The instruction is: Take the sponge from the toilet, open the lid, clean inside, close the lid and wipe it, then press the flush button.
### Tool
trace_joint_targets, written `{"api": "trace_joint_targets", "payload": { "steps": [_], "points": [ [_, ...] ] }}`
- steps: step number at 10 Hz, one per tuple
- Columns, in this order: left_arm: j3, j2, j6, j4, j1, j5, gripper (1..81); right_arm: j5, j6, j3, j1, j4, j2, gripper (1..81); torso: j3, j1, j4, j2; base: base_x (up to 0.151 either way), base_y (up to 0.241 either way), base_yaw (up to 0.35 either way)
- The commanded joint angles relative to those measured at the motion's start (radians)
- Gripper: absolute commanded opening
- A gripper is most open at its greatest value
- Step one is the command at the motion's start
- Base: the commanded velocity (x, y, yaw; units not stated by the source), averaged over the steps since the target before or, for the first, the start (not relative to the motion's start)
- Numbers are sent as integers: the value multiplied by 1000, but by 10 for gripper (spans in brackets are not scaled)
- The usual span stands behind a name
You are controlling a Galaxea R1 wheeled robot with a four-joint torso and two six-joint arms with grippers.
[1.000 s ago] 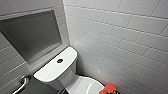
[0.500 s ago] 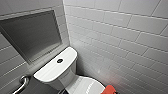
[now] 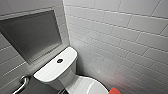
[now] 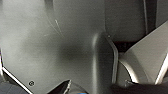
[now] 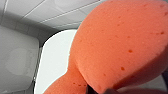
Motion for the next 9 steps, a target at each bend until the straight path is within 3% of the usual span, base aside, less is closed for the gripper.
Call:
{"api": "trace_joint_targets", "payload": {
  "steps": [1, 4, 7, 9],
  "points": [
    [13, -5, 8, -6, -20, 75, 811, -6, 1, 127, -44, -34, -170, 10, 0, 0, 0, 0, 0, 0, 0],
    [82, -38, 8, -1, -43, 73, 811, -3, -9, 48, -227, -40, -184, 10, 0, 0, 0, 0, 0, 0, 0],
    [241, -122, 5, -9, -83, 75, 811, 32, -12, -32, -399, -51, -164, 10, 0, 0, 0, 0, 0, 0, 0],
    [309, -166, 4, -7, -97, 76, 811, 59, -12, -89, -474, -95, -128, 10, 0, 0, 0, 0, 0, 0, 0]
  ]
}}
